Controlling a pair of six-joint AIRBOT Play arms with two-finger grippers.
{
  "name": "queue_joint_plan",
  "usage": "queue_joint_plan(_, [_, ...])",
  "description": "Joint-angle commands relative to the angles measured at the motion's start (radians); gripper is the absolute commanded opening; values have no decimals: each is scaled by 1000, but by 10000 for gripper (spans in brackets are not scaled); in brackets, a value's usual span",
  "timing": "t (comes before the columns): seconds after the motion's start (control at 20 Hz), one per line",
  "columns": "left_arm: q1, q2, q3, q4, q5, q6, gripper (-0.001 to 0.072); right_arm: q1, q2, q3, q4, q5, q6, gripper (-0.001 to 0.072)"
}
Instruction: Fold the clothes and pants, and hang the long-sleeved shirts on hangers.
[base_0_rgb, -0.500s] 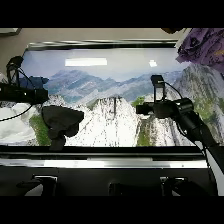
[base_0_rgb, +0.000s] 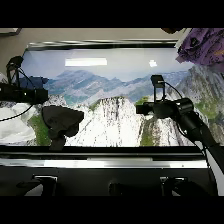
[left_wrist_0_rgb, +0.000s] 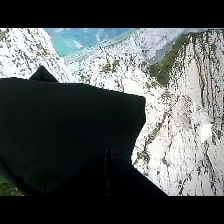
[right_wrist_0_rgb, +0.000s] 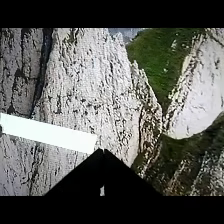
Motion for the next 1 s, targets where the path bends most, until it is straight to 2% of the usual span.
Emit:
queue_joint_plan(0.0, [0,1,0,0,0,0,23,1,0,1,1,0,0,42])
queue_joint_plan(0.85, [0,-1,-1,0,2,0,25,1,0,1,1,27,0,42])
queue_joint_plan(0.9, [-1,-3,-1,1,0,-1,109,1,0,1,1,27,0,42])
queue_joint_plan(0.95, [0,-8,-2,1,-2,-21,395,1,0,1,1,27,0,42])
